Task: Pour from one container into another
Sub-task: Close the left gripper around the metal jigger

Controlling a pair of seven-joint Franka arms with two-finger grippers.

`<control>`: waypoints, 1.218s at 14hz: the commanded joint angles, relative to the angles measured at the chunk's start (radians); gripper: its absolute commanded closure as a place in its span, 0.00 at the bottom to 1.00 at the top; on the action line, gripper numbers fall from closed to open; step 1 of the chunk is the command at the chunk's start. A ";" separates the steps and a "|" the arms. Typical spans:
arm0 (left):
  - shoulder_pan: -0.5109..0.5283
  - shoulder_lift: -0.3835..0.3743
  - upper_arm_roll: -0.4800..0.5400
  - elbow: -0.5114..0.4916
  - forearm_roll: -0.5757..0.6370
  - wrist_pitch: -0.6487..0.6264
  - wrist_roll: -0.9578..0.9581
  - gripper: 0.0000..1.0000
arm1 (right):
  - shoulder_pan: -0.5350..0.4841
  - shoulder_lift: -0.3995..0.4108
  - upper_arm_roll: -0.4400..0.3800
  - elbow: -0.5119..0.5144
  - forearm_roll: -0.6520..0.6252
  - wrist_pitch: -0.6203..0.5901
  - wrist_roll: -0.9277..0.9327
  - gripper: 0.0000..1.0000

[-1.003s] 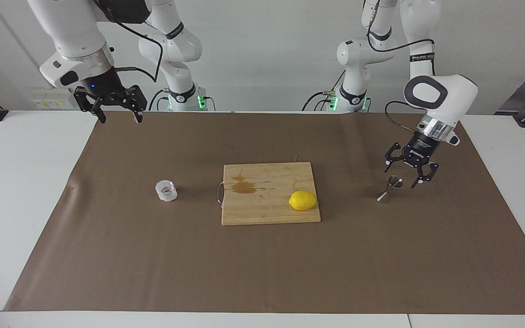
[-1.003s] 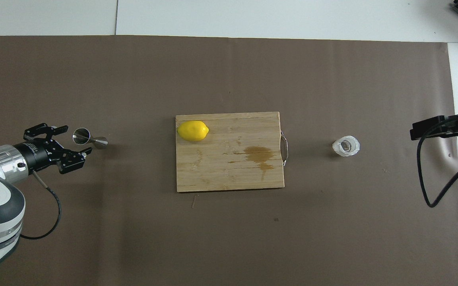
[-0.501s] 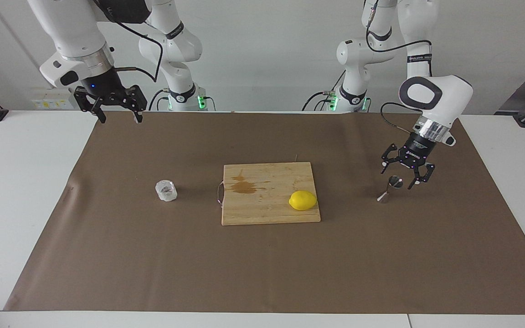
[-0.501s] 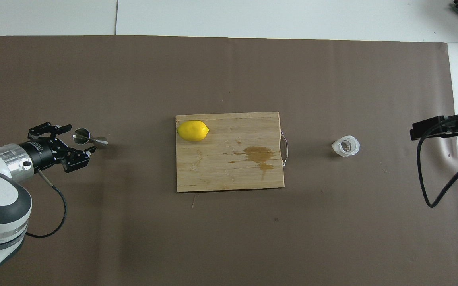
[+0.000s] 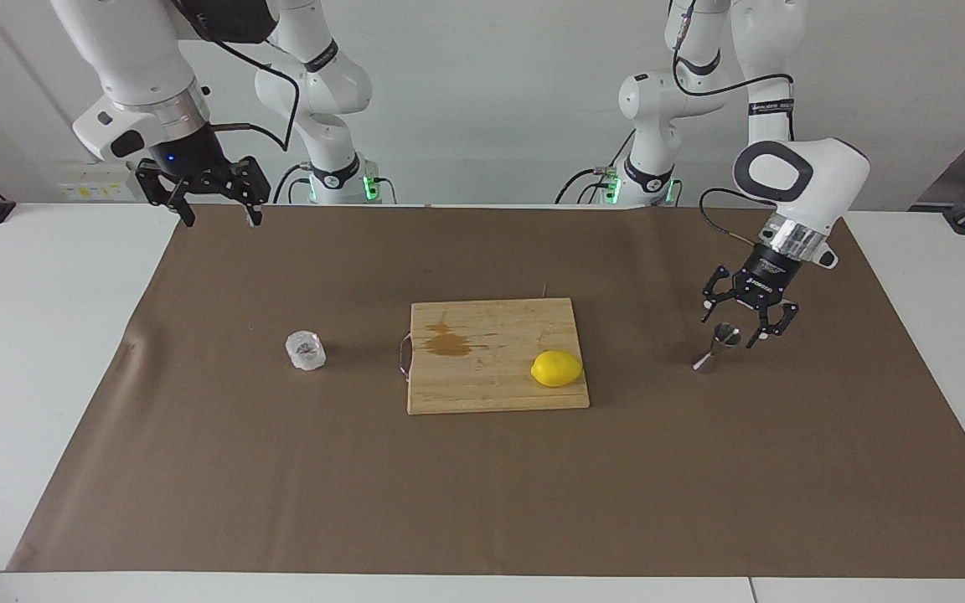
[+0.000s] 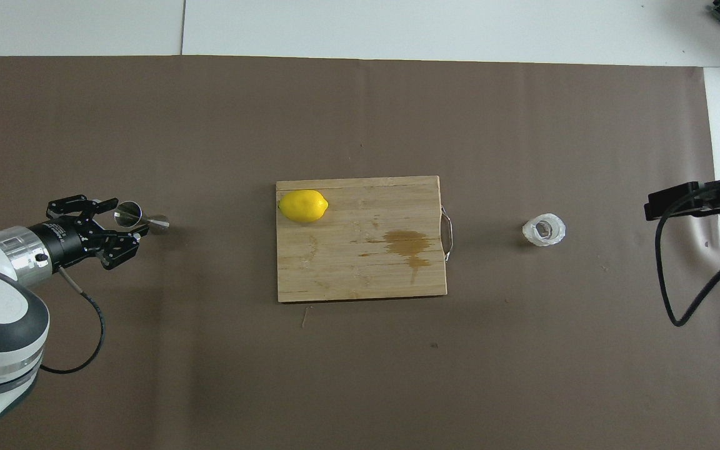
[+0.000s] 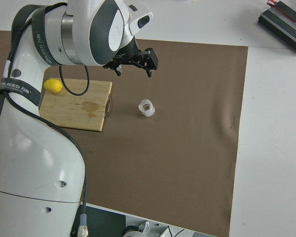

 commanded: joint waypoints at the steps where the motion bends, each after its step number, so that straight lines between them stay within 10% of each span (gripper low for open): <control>1: -0.015 -0.006 0.007 -0.023 -0.017 0.019 -0.007 0.22 | -0.012 -0.017 0.005 -0.011 0.006 -0.005 -0.024 0.00; 7: -0.011 -0.010 0.007 -0.029 -0.017 0.016 -0.009 0.35 | -0.012 -0.017 0.005 -0.011 0.006 -0.005 -0.022 0.00; 12: -0.013 -0.007 0.008 -0.023 -0.016 0.010 -0.007 1.00 | -0.013 -0.017 0.006 -0.011 0.006 -0.005 -0.024 0.00; 17: -0.008 -0.006 0.008 -0.009 -0.014 -0.019 -0.003 1.00 | -0.013 -0.017 0.005 -0.011 0.006 -0.005 -0.024 0.00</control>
